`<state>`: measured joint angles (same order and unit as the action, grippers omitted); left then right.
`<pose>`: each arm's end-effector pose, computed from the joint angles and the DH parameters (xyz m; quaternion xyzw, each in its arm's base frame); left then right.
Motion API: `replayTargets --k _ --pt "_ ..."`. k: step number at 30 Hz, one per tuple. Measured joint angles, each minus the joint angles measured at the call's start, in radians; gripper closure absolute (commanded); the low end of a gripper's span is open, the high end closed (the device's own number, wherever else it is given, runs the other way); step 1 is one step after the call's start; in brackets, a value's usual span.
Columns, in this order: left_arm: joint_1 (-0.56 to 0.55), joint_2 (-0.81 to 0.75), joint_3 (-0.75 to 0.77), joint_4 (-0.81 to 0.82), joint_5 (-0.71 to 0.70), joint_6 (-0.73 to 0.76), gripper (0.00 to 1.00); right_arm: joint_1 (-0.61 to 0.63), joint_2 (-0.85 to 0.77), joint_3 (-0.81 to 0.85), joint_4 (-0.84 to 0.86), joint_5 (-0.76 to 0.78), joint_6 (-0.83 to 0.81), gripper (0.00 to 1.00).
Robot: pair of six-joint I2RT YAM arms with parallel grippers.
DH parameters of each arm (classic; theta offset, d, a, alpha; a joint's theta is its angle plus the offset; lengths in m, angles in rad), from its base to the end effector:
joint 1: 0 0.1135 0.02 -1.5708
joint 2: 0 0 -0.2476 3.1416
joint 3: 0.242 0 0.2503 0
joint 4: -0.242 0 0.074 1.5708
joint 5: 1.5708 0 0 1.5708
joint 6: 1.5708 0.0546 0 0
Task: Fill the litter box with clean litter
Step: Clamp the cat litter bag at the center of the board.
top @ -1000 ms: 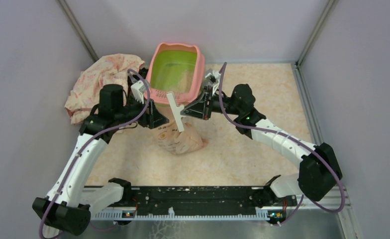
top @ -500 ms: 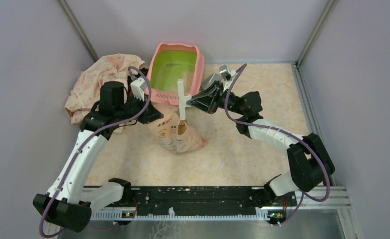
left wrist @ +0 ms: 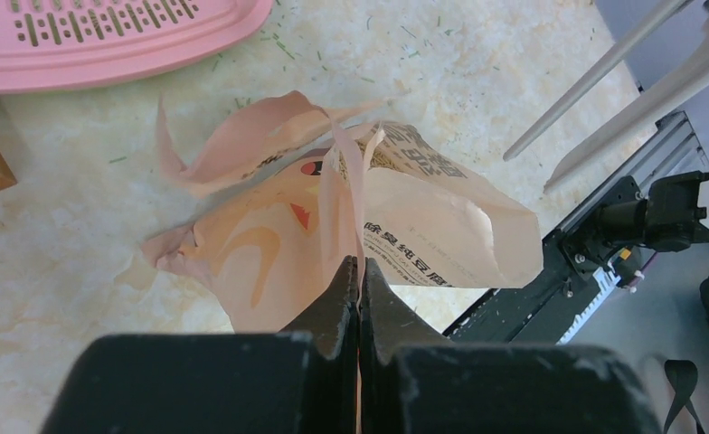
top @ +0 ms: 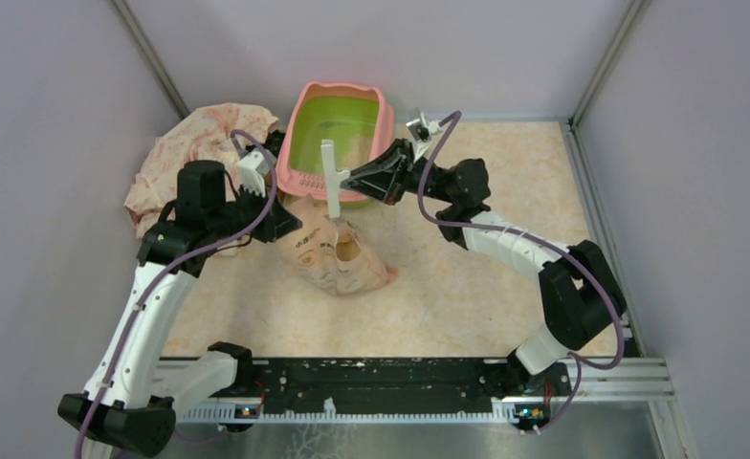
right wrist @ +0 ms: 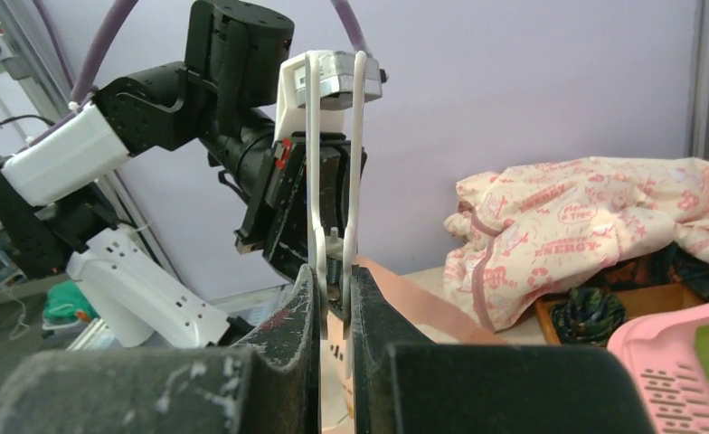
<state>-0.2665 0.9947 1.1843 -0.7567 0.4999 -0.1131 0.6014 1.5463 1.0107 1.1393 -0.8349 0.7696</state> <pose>0.2008 -0.0819 0.3603 0.1837 0.8378 -0.3009 0.4168 0.2613 0.2284 0.3514 -0.3220 0.4536 0.6583 0.5072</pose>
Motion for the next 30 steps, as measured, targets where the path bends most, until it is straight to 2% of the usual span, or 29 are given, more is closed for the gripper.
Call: replayTargets --k 8,14,21,30 --pt "0.025 -0.002 0.002 -0.007 -0.011 0.003 1.0 0.006 0.094 0.144 -0.117 -0.028 -0.121 1.0" --pt "0.055 -0.004 -0.005 -0.006 -0.011 0.007 1.0 0.006 0.201 0.206 -0.167 -0.056 -0.15 1.0" --pt "0.073 -0.01 -0.017 0.001 -0.01 0.01 1.0 0.006 0.312 0.285 -0.119 -0.095 -0.084 1.0" --pt "0.082 -0.021 -0.04 0.032 -0.005 0.01 1.0 0.004 0.364 0.347 -0.015 -0.132 0.027 1.0"
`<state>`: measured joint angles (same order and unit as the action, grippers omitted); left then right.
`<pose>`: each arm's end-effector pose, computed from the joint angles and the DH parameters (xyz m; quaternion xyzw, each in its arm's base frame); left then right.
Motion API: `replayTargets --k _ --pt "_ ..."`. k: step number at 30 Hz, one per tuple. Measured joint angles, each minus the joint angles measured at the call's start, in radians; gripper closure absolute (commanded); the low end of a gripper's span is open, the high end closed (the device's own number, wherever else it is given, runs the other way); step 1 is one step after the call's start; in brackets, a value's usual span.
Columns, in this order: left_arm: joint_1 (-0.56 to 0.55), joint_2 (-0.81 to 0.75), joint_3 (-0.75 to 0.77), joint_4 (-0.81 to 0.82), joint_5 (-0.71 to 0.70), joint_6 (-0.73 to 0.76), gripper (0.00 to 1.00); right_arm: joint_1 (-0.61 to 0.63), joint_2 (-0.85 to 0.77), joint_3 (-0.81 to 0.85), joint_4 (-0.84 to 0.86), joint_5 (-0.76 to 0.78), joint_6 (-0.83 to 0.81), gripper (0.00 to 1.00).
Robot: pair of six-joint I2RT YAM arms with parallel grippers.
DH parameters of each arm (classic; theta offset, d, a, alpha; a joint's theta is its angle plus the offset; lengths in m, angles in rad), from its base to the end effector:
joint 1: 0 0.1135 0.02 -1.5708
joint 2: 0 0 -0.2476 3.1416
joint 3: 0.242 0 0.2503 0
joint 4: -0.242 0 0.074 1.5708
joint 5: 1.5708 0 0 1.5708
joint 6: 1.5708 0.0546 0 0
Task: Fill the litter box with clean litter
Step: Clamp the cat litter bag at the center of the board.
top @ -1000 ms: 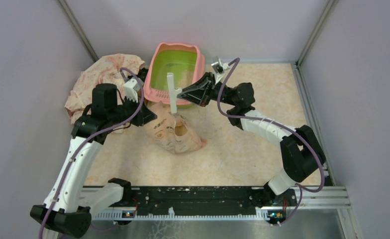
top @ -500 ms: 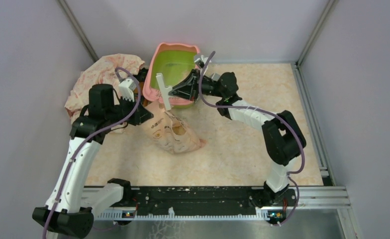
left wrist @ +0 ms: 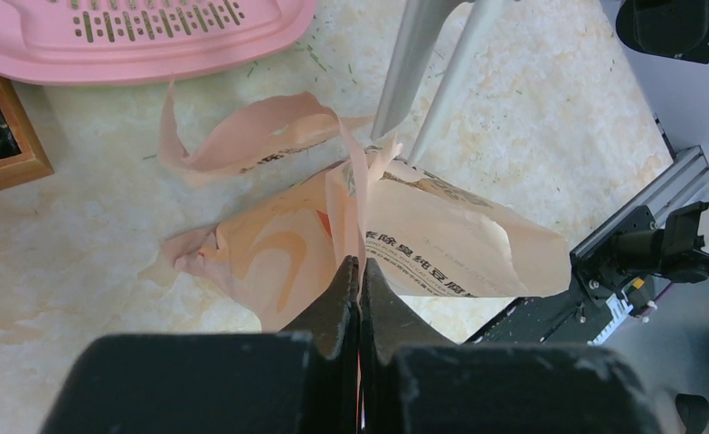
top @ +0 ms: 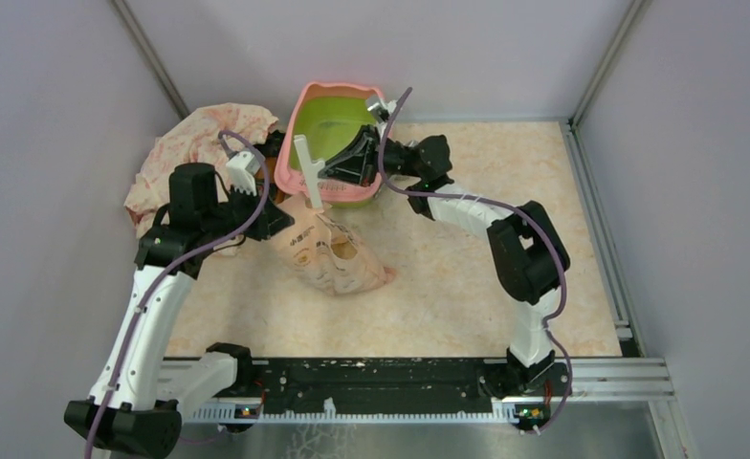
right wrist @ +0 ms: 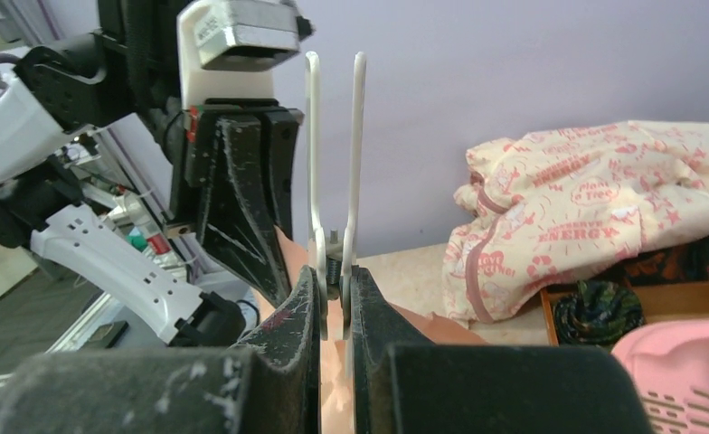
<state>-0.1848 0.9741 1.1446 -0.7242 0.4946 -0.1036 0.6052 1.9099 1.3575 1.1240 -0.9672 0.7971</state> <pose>0.2056 -0.0648 0.3545 0.1535 0.8413 -0.2794 0.4365 0.3272 0.2810 0.3273 -0.3656 0.4613 0.6715 0.4501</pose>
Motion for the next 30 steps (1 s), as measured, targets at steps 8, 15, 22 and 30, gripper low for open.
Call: replayTargets --k 8,15,22,30 --pt "0.002 0.0 -0.005 0.011 0.003 0.0 1.0 0.0 0.068 0.072 0.121 -0.05 0.134 1.0" --pt "0.005 0.0 -0.005 0.011 0.004 0.0 1.0 -0.002 0.077 0.071 0.128 -0.054 0.143 1.0" --pt "0.006 0.0 -0.005 0.011 0.01 0.0 1.0 -0.002 0.084 0.071 0.138 -0.053 0.15 1.0" --pt "0.008 0.0 -0.005 0.011 0.015 0.0 1.0 0.0 0.124 0.071 0.147 -0.05 0.15 1.0"
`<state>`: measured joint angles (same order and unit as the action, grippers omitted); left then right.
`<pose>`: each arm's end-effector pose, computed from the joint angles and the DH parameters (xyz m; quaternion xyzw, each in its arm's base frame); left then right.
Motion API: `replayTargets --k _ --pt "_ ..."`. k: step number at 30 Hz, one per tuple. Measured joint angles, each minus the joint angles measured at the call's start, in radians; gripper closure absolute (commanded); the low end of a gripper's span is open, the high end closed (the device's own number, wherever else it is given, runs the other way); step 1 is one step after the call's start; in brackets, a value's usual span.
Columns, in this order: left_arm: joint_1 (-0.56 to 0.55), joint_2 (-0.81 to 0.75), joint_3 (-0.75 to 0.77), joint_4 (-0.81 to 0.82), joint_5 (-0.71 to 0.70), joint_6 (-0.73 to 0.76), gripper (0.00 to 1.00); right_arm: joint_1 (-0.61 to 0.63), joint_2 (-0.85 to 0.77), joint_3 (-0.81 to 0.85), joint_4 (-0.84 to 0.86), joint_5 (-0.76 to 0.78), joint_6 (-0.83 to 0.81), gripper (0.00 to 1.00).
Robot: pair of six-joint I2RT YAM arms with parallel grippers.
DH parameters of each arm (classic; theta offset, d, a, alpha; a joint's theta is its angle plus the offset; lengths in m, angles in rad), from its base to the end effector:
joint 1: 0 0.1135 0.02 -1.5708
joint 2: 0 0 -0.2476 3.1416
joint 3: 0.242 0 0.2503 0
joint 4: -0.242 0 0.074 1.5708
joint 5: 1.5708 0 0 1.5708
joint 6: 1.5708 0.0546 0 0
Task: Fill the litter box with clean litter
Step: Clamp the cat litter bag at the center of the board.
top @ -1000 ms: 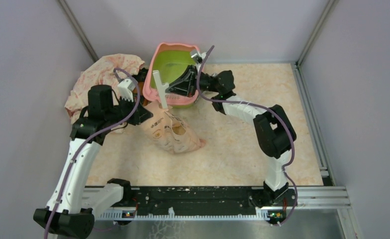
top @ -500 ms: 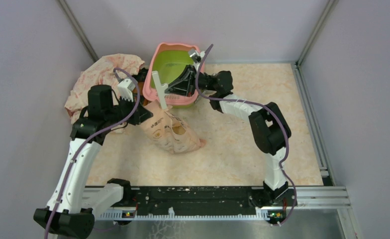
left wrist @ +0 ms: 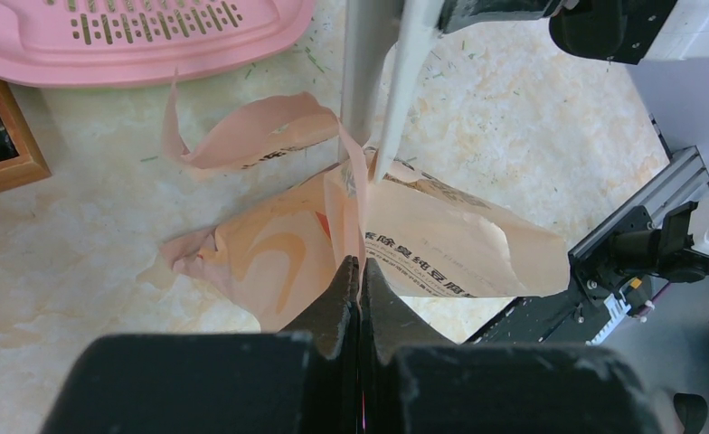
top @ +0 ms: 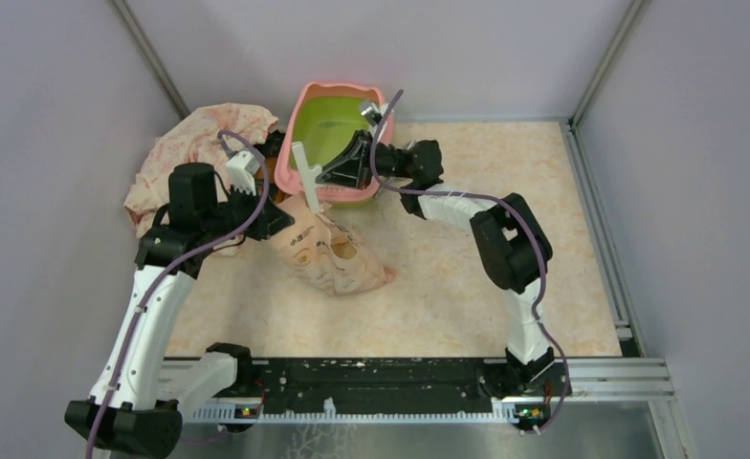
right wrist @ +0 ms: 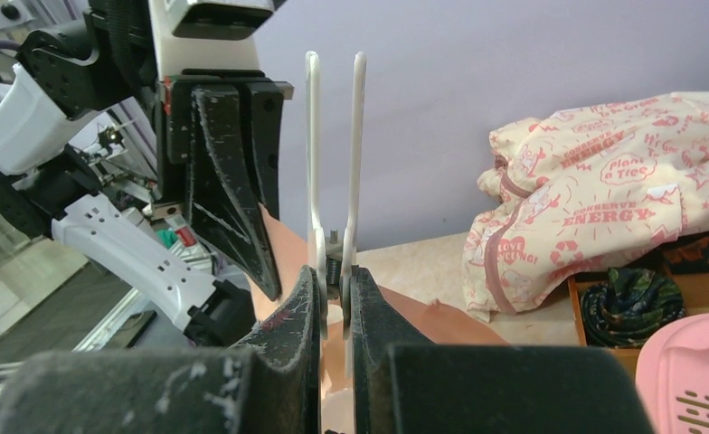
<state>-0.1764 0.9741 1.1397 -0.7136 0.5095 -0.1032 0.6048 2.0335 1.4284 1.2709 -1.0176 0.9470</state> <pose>0.2065 -0.0639 0.3541 0.1541 0.8388 -0.2836 0.4384 0.3399 0.2914 0.3096 -0.3667 0.4509 0.7021 0.4115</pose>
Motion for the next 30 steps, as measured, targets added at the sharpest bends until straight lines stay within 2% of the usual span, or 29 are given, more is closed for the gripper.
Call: replayTargets --k 20,30 --pt "0.011 0.001 -0.018 0.026 0.013 -0.001 1.0 0.015 0.016 0.0 -0.005 0.006 0.017 1.0" --pt "0.017 0.0 -0.03 0.04 0.019 -0.001 1.0 0.043 0.009 -0.026 -0.071 0.02 -0.048 1.0"
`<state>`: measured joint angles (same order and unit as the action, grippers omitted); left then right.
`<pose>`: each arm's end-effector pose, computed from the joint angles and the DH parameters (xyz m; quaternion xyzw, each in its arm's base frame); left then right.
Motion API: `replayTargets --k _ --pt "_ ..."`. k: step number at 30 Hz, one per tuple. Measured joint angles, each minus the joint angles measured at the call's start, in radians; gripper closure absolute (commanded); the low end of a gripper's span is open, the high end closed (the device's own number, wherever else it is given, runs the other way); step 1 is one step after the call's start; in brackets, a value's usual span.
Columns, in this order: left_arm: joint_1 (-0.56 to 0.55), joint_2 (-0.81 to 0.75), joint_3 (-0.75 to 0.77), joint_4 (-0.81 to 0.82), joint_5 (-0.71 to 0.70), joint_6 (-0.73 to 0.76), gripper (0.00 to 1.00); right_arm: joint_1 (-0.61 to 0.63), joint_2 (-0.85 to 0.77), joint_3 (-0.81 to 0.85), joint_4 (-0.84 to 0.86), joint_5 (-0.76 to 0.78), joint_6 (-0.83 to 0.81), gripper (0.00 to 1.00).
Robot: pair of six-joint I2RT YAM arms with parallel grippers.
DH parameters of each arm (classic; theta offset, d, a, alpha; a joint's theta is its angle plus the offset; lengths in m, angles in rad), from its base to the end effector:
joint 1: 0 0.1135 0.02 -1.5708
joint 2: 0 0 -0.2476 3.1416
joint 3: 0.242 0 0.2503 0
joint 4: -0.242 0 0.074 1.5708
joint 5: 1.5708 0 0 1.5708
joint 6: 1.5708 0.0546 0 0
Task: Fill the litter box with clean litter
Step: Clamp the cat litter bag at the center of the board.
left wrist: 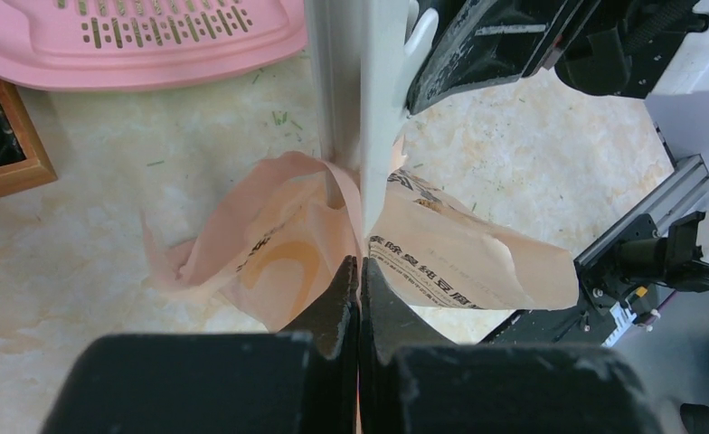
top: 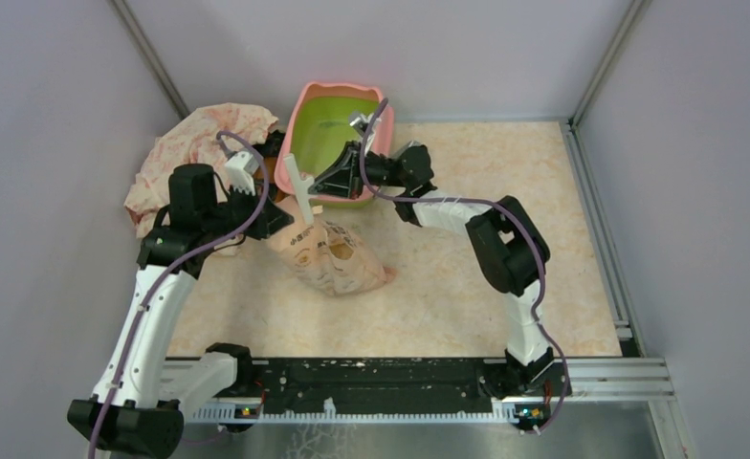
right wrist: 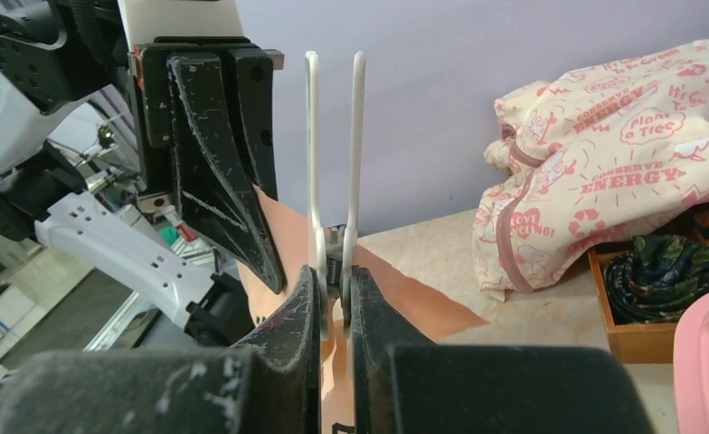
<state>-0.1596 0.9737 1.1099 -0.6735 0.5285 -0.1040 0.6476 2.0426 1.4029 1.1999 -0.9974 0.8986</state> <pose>0.2103 -0.0617 0.3487 0.1523 0.8353 -0.2878 0.4429 0.3321 0.3087 0.2922 -0.3620 0.4742 0.7024 0.3883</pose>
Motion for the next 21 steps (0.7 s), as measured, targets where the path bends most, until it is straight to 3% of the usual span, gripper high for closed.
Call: replayTargets --k 11,21 --pt "0.034 -0.002 -0.009 -0.01 -0.035 -0.011 1.0 0.011 -0.166 -0.142 -0.232 0.06 -0.216 1.0" --pt "0.163 -0.044 -0.087 0.007 -0.034 -0.049 1.0 0.061 -0.334 -0.158 -0.541 0.076 -0.422 1.0"
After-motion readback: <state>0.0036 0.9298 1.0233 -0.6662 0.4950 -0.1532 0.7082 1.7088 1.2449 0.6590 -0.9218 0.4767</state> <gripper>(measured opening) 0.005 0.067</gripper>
